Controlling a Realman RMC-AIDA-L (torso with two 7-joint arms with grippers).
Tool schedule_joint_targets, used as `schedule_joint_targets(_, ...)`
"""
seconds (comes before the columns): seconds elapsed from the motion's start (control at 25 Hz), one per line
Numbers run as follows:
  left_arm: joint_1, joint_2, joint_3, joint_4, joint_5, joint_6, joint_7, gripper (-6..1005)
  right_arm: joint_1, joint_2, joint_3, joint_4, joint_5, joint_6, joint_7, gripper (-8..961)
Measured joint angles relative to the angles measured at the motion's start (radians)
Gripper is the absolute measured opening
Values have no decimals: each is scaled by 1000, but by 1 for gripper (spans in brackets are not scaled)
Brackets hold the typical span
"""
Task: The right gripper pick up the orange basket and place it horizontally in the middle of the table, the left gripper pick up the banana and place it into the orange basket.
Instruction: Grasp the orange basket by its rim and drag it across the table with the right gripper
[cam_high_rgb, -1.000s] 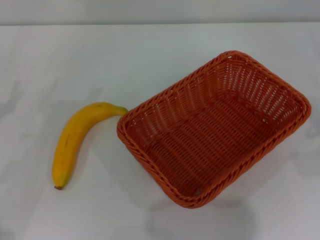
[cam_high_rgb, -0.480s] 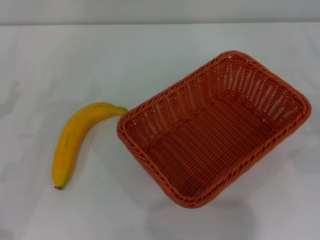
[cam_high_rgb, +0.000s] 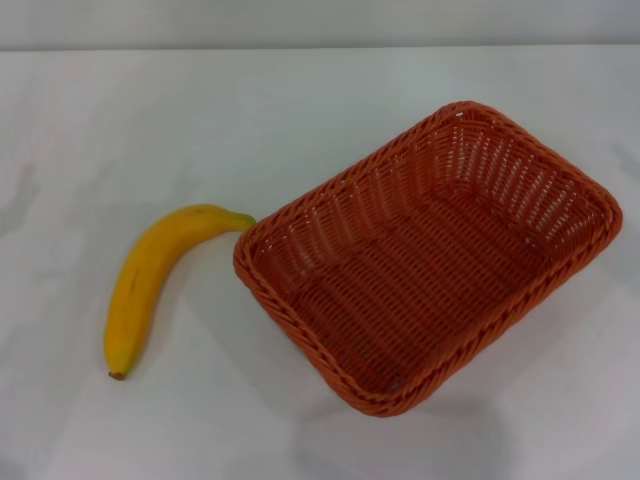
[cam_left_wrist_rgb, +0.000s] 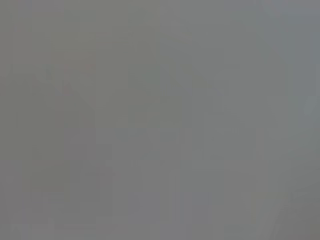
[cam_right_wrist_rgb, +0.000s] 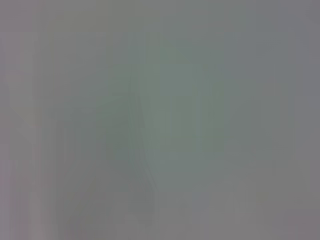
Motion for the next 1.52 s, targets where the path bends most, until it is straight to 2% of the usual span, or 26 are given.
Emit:
schedule_joint_targets(0.12, 5, 0, 0, 0, 1, 0, -1, 889, 109, -85, -31, -29, -187, -58, 235, 756)
schedule_joint_targets(0.24, 12, 0, 0, 0, 2, 0, -1, 889, 215, -152, -79, -29, -344, -122, 425, 753)
schedule_joint_targets(0.36, 17, 0, 0, 0, 2, 0, -1, 889, 327, -195, -131, -30, -510, -183, 580, 751)
schedule_joint_targets(0.52, 20, -3, 0, 0, 3, 0, -1, 888, 443, -208, -161, -20, -680, -253, 697, 748)
schedule_joint_targets(0.68, 14, -5, 1, 8, 4, 0, -1, 888, 498, -189, -167, -20, -806, -297, 781, 745)
schedule_joint_targets(0.96, 23, -7, 2, 12, 5, 0, -3, 888, 549, -106, -177, -1, -939, -284, 828, 739)
schedule_joint_targets(1.16, 19, -6, 1, 9, 5, 0, -3, 887, 571, -60, -246, 14, -1012, -204, 889, 735)
schedule_joint_targets(1.28, 15, -6, 1, 7, 5, 0, -3, 887, 583, -21, -275, 16, -1086, -161, 909, 733)
schedule_joint_targets(1.32, 15, -6, 1, 7, 5, 0, -3, 887, 583, -21, -275, 16, -1086, -161, 909, 732)
schedule_joint_targets(1.36, 14, -6, 1, 6, 5, 0, -3, 887, 598, 1, -286, 23, -1129, -148, 910, 731)
schedule_joint_targets(1.52, 14, -4, 1, 5, 5, 0, 0, 887, 617, 24, -302, 37, -1176, -133, 911, 728)
